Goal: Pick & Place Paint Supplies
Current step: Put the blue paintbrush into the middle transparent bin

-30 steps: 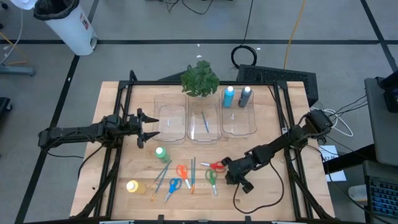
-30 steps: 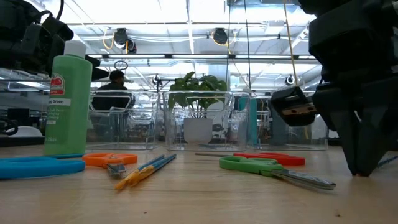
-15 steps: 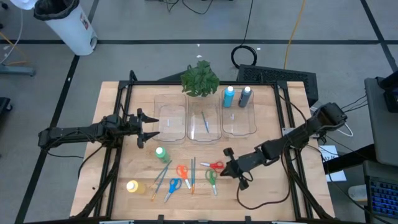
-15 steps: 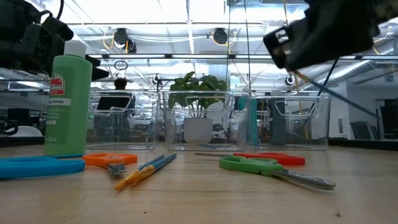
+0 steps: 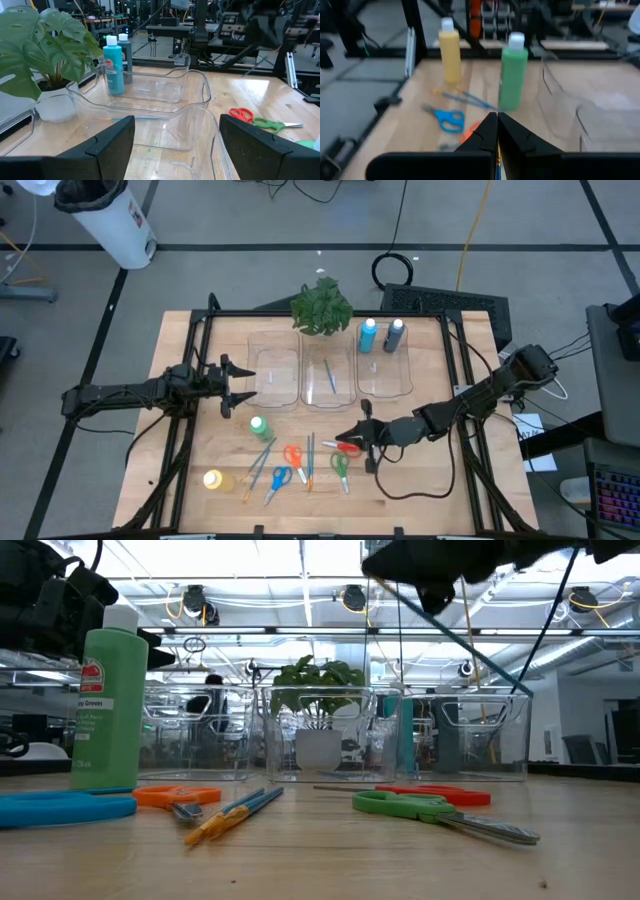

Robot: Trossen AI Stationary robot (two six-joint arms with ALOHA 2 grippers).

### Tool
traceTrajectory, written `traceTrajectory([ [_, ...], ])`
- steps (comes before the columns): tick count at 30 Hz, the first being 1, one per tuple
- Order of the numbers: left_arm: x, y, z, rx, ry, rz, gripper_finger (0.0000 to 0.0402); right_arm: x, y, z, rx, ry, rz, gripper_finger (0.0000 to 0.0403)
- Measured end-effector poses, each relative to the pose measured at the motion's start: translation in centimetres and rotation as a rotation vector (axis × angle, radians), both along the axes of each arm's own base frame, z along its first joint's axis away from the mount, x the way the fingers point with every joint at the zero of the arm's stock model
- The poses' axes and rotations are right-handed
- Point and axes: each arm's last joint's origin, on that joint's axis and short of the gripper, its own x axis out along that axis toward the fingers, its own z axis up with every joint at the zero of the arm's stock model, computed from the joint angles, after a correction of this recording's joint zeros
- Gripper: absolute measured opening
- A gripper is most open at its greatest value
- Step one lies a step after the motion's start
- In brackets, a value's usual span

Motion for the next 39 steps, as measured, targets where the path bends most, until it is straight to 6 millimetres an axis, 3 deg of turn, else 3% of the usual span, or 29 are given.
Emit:
traceTrajectory([
  [9, 0.0, 0.0, 0.0, 0.000, 0.000, 0.000, 0.0294, 0.3, 0.3, 1.0, 0.079, -0.127, 0.077, 0.0000],
  [20, 0.0, 0.0, 0.0, 0.000, 0.000, 0.000, 0.0294, -2.0, 0.2, 1.6, 0.269, -0.445, 0.396, 0.0000],
  [28, 0.0, 0.0, 0.0, 0.000, 0.000, 0.000, 0.0294, -2.8, 0.0, 0.8, 0.290, -0.449, 0.449, 0.0000],
  [39, 0.0, 0.0, 0.0, 0.000, 0.000, 0.000, 0.0294, -4.5, 1.4, 2.0, 0.216, -0.578, 0.996, 0.0000],
])
